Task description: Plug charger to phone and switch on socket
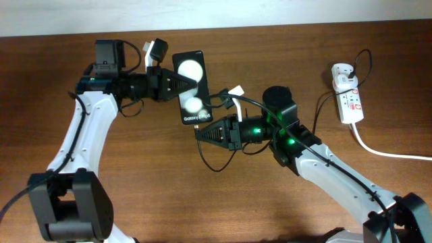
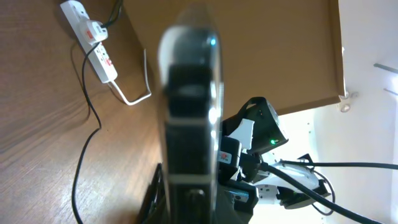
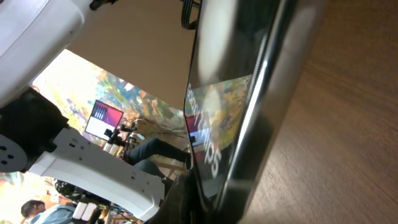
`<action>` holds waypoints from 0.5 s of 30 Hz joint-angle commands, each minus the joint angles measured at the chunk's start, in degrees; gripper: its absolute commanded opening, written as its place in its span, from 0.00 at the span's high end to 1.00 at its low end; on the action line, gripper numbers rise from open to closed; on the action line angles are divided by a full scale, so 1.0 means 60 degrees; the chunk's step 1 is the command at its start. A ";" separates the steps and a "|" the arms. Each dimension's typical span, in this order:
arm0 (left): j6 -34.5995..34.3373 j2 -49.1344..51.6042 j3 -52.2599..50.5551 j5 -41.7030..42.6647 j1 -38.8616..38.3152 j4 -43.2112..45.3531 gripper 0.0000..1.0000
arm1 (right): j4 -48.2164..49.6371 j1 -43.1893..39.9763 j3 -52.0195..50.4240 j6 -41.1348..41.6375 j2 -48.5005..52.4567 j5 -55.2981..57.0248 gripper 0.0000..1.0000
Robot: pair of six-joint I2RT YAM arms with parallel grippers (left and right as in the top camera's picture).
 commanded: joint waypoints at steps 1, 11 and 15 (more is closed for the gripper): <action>0.0222 -0.0219 0.0076 0.0514 0.0109 0.0055 1.00 | 0.0062 -0.0299 0.0004 0.0007 0.0004 -0.0506 0.96; 0.0222 -0.0219 0.0076 0.0514 0.0109 0.0058 1.00 | 0.0135 -0.0499 0.0004 0.0007 0.0007 -0.1053 0.96; 0.0219 -0.0219 0.0076 0.0514 0.0106 0.0051 1.00 | 0.0135 -0.0499 0.0004 0.0007 0.0007 -0.1031 0.96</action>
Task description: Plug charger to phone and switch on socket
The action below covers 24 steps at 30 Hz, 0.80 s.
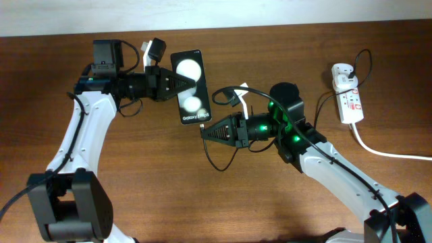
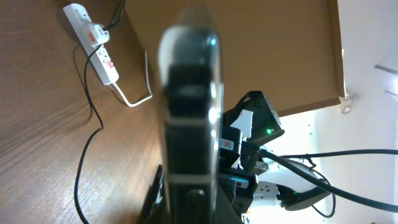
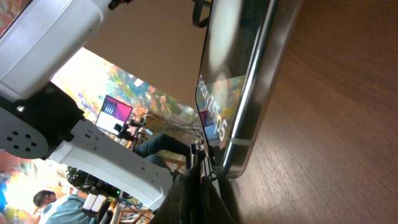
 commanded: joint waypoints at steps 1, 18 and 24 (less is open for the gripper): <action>0.0215 -0.0219 0.0076 0.0514 0.0029 0.0029 1.00 | 0.0058 -0.0055 0.0004 0.0004 0.0007 -0.0171 0.96; -0.0113 -0.0219 0.0076 0.0506 0.0007 0.0066 1.00 | 0.0055 -0.0055 0.0004 0.0076 0.0007 0.0204 0.96; -0.0117 -0.0219 0.0076 0.0499 0.0015 0.0506 1.00 | 0.0051 -0.0044 0.0004 0.0076 0.0007 0.0164 0.96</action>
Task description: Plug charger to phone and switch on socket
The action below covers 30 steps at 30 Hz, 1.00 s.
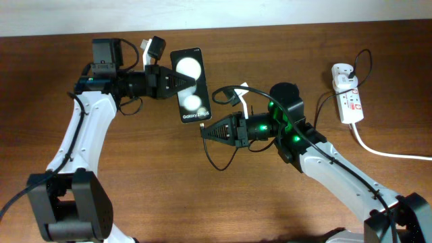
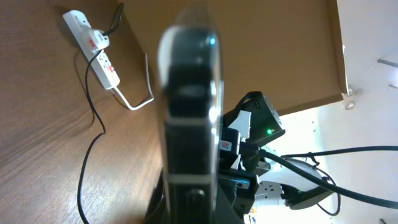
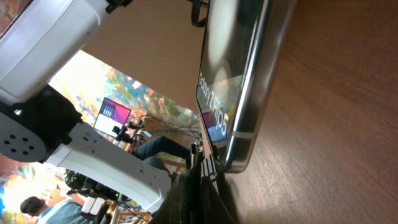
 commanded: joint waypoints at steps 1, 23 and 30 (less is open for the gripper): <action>-0.0033 -0.0219 0.0076 0.0474 0.0015 0.0095 1.00 | 0.0051 -0.0044 0.0004 0.0033 0.0007 0.0044 0.96; -0.0892 -0.0219 0.0076 0.0331 -0.0517 0.0812 1.00 | 0.0058 -0.0040 0.0004 0.0029 0.0007 0.0306 0.96; -0.0892 -0.0219 0.0076 0.0339 -0.0514 0.0812 1.00 | 0.0058 -0.0058 0.0004 0.0029 0.0007 0.0342 0.96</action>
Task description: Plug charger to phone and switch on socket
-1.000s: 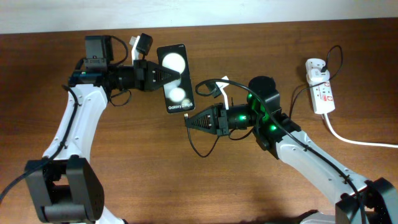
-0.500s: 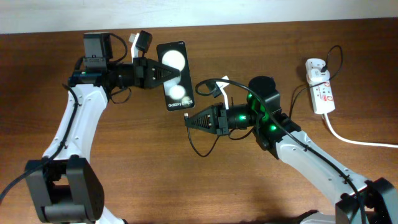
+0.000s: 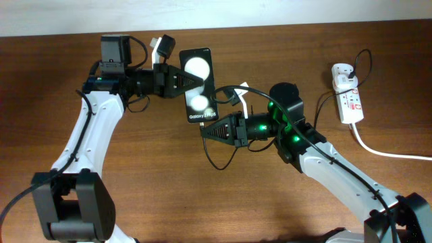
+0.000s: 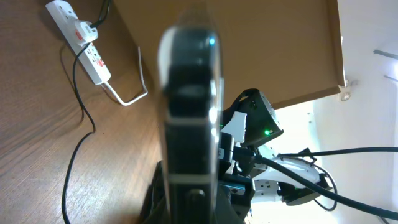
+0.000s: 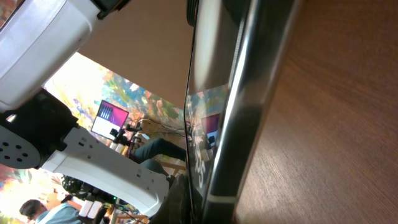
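The black phone (image 3: 199, 84), its glass reflecting two lamps, is held off the table edge-on with my left gripper (image 3: 177, 77) shut on its upper left side. In the left wrist view the phone's edge (image 4: 189, 106) fills the middle. My right gripper (image 3: 206, 129) is shut on the charger plug, its tip right at the phone's bottom edge; the plug itself is hidden there. The black charger cable (image 3: 214, 164) loops below it. In the right wrist view the phone (image 5: 249, 93) looms just ahead of the dark fingers (image 5: 189, 199). The white socket strip (image 3: 348, 99) lies far right.
A white charger adapter (image 3: 342, 73) sits plugged in the strip's far end, and a white lead (image 3: 378, 150) runs off right. The brown wooden table (image 3: 135, 189) lies beneath. The strip (image 4: 78, 34) also shows in the left wrist view.
My left arm has shifted right with the phone, so the phone's bottom edge now meets my right gripper's tip. The right arm has stayed put. In the right wrist view the phone now covers the plug tip.
First my right gripper held the plug close under the phone's bottom edge. Then the right gripper stood a little lower right, with a gap to the phone, and stayed so. Now the phone has come right onto the plug tip.
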`<action>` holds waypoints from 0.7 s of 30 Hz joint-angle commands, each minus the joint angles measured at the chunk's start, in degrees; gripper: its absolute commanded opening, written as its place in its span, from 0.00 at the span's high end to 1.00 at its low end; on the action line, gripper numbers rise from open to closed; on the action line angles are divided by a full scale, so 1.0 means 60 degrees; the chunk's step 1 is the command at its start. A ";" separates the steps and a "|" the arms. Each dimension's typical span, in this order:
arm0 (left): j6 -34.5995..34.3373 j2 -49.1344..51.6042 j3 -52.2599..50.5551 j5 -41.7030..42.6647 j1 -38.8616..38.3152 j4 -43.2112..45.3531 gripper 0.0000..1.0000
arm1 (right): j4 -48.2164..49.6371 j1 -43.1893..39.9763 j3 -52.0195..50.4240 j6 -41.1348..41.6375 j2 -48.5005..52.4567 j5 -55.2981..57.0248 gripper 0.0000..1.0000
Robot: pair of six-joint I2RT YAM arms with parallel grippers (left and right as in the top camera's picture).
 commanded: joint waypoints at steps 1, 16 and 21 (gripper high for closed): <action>-0.0087 -0.0219 0.0076 0.0335 -0.0018 0.0029 1.00 | 0.0044 -0.0055 0.0004 0.0000 0.0007 0.0168 0.96; -0.0204 -0.0219 0.0076 0.0342 0.0022 0.0131 1.00 | 0.0084 -0.0066 0.0004 0.0000 0.0007 0.0368 0.96; -0.0204 -0.0219 0.0076 0.0339 0.0026 0.0131 1.00 | 0.0117 -0.0066 0.0004 0.0000 0.0007 0.0419 0.96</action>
